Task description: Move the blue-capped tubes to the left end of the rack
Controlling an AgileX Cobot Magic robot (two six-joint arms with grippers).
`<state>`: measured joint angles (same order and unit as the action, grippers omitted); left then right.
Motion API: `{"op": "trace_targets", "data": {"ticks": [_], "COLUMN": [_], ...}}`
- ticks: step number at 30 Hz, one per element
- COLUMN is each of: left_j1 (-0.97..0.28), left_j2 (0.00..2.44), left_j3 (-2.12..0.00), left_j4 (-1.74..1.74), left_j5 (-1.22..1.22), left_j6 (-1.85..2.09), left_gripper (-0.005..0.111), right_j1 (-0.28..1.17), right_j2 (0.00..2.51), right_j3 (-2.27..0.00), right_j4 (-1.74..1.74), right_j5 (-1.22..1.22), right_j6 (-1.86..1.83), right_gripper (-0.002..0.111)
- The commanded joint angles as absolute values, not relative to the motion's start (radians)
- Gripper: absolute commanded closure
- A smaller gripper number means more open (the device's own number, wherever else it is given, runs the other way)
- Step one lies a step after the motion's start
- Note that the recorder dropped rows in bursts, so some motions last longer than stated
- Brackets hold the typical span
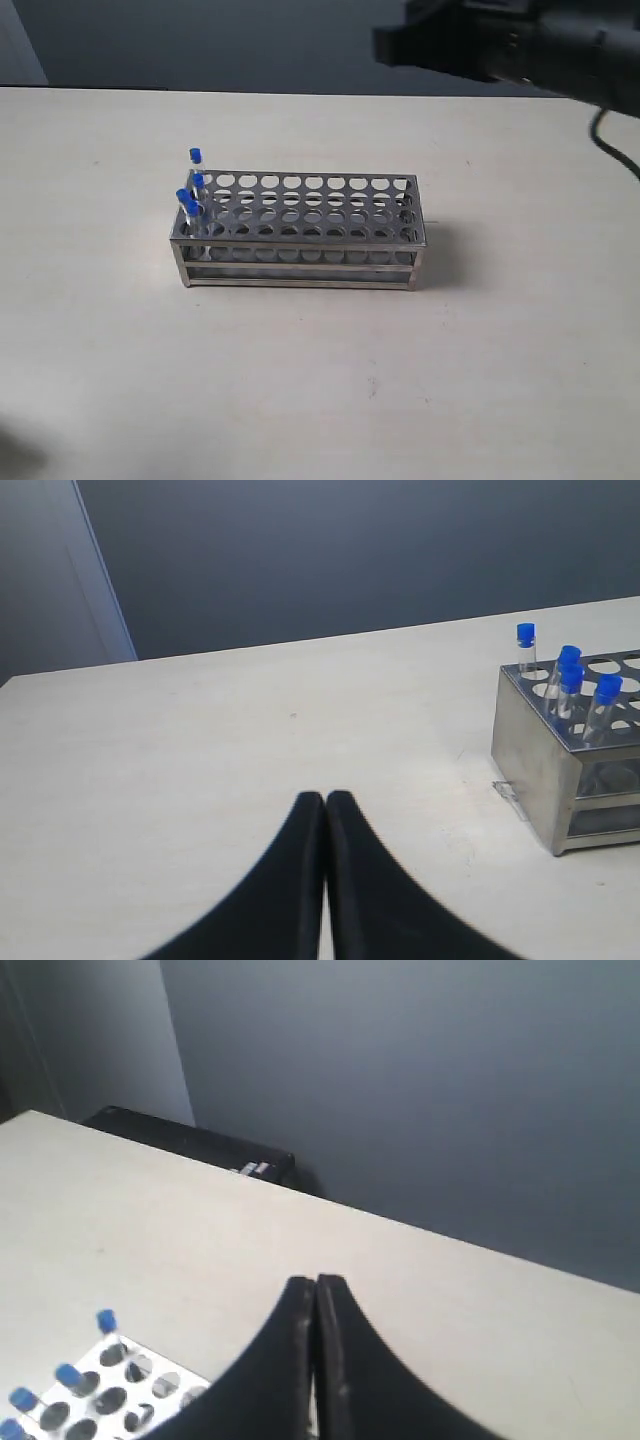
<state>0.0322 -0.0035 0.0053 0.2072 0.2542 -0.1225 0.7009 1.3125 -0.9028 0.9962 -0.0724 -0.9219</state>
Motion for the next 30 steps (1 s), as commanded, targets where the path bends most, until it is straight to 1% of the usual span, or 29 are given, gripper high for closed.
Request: {"op": "trace_targets", "data": {"ticks": [1,3,9,12,16,18,23,25,27,30], "left_j1": [0.028,0.028,0.028,0.028,0.028,0.028,0.028,0.028,0.028,0.028], "left_j2": [0.0,0.0,0.0,0.0,0.0,0.0,0.0,0.0,0.0,0.0], "left_j3": [0.0,0.0,0.0,0.0,0.0,0.0,0.0,0.0,0.0,0.0], "left_j4": [0.202,0.202,0.202,0.202,0.202,0.202,0.202,0.202,0.202,0.202], "left_j5": [0.246,0.246,0.246,0.246,0.246,0.246,0.246,0.246,0.246,0.246], "left_j6": [-0.123,-0.123,-0.123,-0.123,-0.123,-0.123,-0.123,-0.123,-0.123,-0.123], "left_gripper": [0.106,0.106,0.106,0.106,0.106,0.106,0.106,0.106,0.106,0.106], "right_j1": [0.601,0.579,0.579,0.598,0.569,0.513,0.226,0.141,0.099,0.093], "right_j2": [1.109,1.003,0.939,0.921,0.784,0.691,0.422,0.339,0.263,0.206], "right_j3": [-0.688,-0.579,-0.554,-0.549,-0.458,-0.39,-0.232,-0.205,-0.203,-0.193], "right_j4": [1.067,1.092,1.152,1.154,1.145,1.15,1.188,1.181,1.167,1.147], "right_j5": [-0.225,-0.327,-0.361,-0.437,-0.425,-0.39,-0.179,-0.134,-0.109,-0.099], "right_j6": [-0.976,-0.976,-0.962,-0.973,-1.034,-1.046,-1.046,-1.046,-1.046,-1.046], "right_gripper": [0.109,0.109,0.109,0.109,0.109,0.109,0.109,0.109,0.109,0.109]}}
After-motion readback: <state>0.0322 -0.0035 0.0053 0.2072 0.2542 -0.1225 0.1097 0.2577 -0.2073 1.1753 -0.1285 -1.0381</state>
